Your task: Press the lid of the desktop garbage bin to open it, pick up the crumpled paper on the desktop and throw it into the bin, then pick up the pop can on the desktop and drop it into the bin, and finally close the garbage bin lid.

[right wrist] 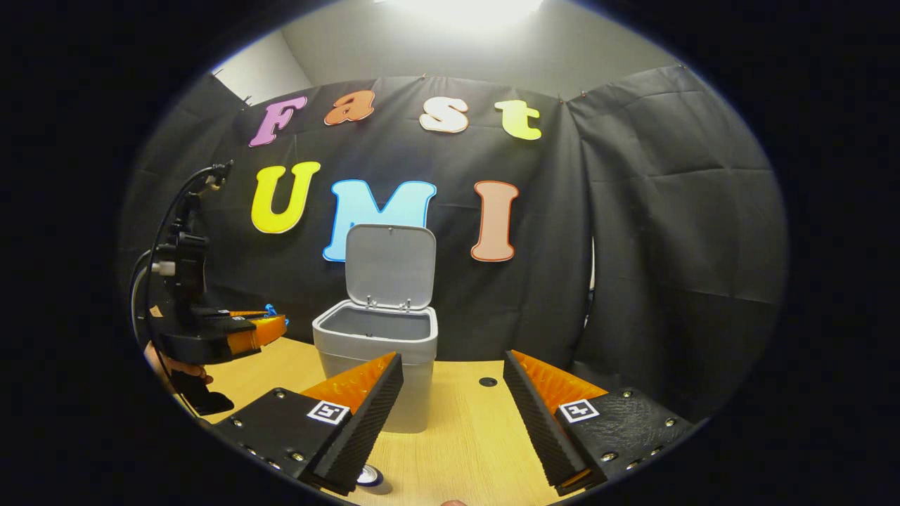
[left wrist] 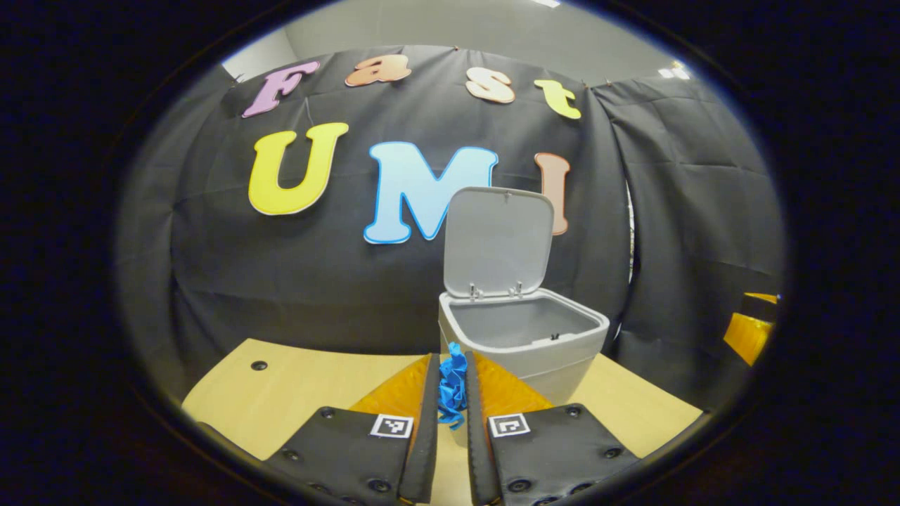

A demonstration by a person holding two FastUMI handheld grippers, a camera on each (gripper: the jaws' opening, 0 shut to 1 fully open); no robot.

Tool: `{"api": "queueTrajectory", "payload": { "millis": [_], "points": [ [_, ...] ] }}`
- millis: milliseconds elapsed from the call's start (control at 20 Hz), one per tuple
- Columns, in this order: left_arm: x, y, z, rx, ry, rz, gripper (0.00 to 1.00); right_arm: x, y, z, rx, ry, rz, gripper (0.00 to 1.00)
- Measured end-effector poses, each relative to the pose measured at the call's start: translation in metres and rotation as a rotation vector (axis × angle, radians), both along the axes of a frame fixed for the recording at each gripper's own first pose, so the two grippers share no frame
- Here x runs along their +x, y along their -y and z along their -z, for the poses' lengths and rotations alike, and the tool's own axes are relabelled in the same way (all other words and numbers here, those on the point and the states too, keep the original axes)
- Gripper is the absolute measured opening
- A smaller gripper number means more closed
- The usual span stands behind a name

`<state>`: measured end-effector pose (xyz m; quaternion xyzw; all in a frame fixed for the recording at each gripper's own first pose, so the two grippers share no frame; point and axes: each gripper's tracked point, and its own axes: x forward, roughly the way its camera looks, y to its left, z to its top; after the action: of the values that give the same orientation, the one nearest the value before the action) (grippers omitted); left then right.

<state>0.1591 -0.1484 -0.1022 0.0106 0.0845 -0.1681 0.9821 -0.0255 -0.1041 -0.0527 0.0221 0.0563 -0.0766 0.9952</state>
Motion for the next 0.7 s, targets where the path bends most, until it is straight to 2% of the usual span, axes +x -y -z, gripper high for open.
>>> {"api": "queueTrajectory", "payload": {
  "millis": [50,100,500,700],
  "points": [
    [0.012,0.005,-0.005,-0.005,0.008,0.013,0.26,-0.002,0.002,-0.001,-0.001,-0.007,0.018,0.96],
    [0.02,0.008,-0.008,-0.006,0.013,0.022,0.26,-0.005,0.003,-0.001,-0.004,-0.014,0.037,0.93],
    [0.08,0.054,-0.004,-0.019,0.021,0.162,0.25,-0.044,-0.024,0.007,-0.035,-0.109,0.199,0.92],
    [0.089,0.067,0.01,0.017,0.007,0.203,0.26,-0.062,-0.049,0.012,-0.04,-0.145,0.219,0.93]
  ]
}}
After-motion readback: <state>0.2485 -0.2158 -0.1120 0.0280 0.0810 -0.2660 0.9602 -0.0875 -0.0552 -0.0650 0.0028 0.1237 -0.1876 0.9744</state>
